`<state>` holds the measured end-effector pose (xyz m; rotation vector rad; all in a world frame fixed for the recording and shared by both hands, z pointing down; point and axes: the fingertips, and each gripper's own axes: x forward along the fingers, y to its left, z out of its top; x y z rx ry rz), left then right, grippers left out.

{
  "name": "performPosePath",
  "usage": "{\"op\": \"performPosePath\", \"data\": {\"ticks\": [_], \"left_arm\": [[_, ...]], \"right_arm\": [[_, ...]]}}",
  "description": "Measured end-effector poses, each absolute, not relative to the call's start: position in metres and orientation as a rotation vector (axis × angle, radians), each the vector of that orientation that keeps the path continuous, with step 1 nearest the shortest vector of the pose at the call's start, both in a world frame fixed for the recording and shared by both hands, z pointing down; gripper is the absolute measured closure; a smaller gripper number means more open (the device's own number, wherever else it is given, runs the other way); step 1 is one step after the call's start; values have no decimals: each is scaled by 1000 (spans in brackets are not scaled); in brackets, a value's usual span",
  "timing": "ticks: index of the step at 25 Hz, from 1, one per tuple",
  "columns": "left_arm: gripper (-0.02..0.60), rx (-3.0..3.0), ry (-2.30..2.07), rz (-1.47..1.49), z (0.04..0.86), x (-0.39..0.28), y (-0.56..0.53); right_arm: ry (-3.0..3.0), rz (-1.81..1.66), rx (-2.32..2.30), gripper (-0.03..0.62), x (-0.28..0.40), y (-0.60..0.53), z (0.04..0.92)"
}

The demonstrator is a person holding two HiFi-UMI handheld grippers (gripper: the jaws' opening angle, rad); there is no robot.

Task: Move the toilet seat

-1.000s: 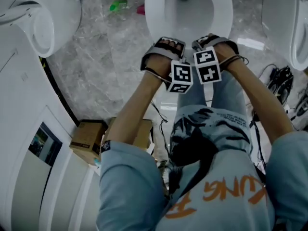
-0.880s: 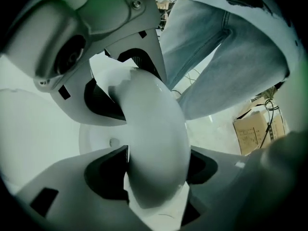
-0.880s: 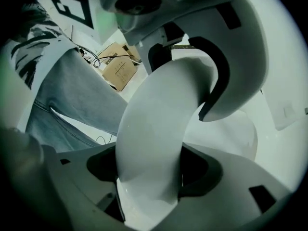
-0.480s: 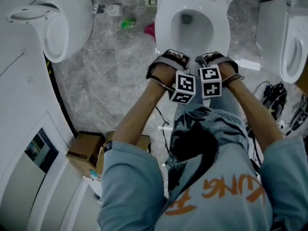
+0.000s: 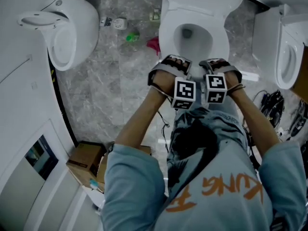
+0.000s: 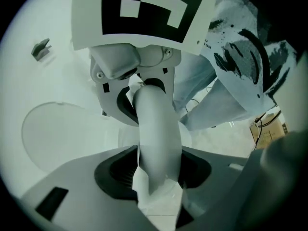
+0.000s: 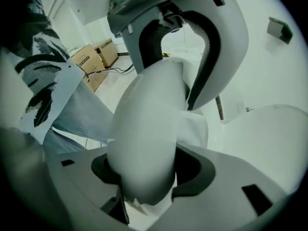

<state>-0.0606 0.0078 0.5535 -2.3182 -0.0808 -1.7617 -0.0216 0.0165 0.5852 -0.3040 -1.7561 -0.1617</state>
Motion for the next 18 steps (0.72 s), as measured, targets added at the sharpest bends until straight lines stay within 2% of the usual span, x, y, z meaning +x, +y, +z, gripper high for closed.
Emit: {"op": "performPosePath", "data": {"ticks": [10, 15, 18], "left_arm": [[413, -2325, 72, -1690, 508, -62, -38], [418, -2391, 285, -1642, 485, -62, -72], [425, -2399, 396, -1615, 471, -62, -92]], "right_arm": [[-1809, -259, -6, 409, -21, -38, 530], [-1849, -299, 156, 468, -14, -68, 500], [-1856, -295, 262, 476, -10, -86, 482]]}}
